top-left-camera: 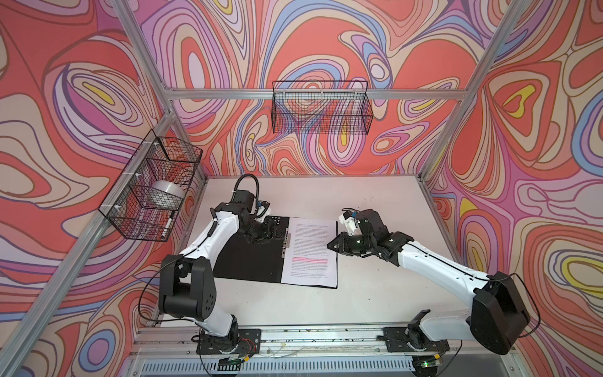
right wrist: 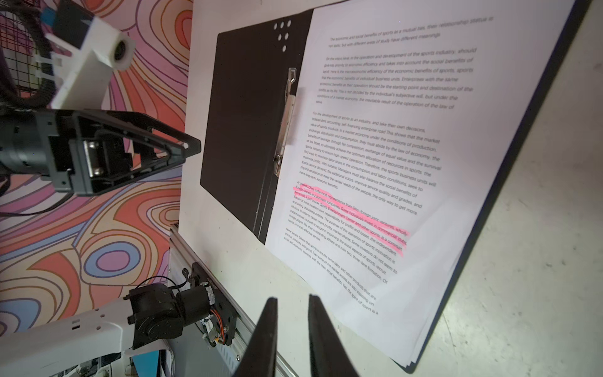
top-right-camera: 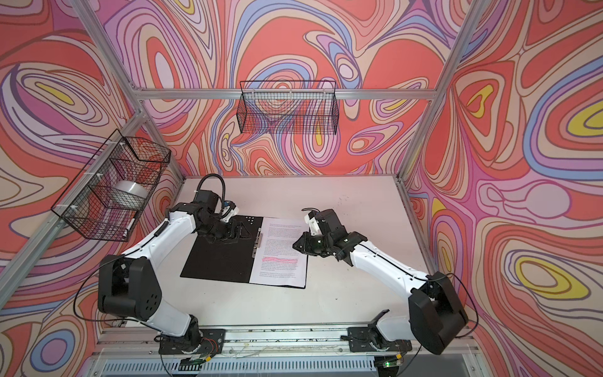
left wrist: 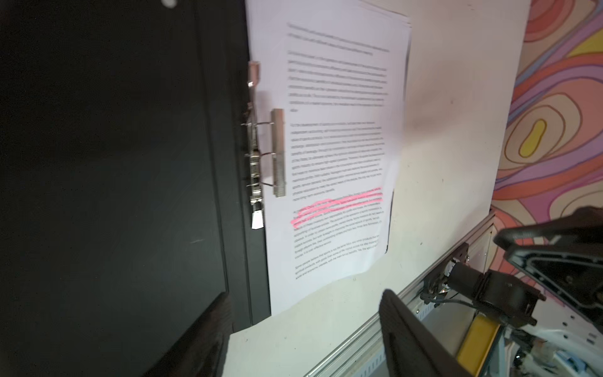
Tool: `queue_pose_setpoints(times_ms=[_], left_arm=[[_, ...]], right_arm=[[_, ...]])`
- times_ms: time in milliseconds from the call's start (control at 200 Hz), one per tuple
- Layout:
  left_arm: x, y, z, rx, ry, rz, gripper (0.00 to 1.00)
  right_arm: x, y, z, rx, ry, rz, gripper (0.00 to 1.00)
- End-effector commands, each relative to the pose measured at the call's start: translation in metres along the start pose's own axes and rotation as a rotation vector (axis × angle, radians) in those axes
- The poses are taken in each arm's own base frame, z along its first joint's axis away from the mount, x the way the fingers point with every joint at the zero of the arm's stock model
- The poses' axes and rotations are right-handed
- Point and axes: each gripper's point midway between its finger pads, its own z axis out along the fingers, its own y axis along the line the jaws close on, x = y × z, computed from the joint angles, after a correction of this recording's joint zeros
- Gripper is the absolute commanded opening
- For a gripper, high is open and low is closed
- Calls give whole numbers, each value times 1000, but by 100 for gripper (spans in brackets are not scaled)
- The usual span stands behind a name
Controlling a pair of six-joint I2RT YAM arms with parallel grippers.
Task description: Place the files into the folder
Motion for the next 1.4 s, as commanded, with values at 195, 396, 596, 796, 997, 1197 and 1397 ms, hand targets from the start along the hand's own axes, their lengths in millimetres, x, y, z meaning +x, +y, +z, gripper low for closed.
queue_pose_setpoints(times_ms=[195, 396, 596, 796, 997, 1197, 1397], left_arm=[[-3, 19, 48, 104, 18, -162, 74], [-3, 16, 64, 200, 15, -175, 75], [-3, 17, 77, 248, 33, -218, 75], [-1, 14, 83, 289, 56, -261, 76], [0, 6, 91, 305, 69, -277, 76], [-4, -4, 102, 323, 82, -306, 77], [-7, -27, 113, 340, 99, -294, 77]], right_arm=[[0, -6, -12, 13, -50, 24, 18], [4, -12, -15, 32, -46, 37, 18], [7, -15, -20, 40, -55, 46, 18], [10, -19, -24, 49, -63, 50, 18], [12, -23, -25, 56, -64, 55, 18], [12, -27, -26, 64, -66, 53, 18], [7, -34, -28, 71, -76, 67, 18]])
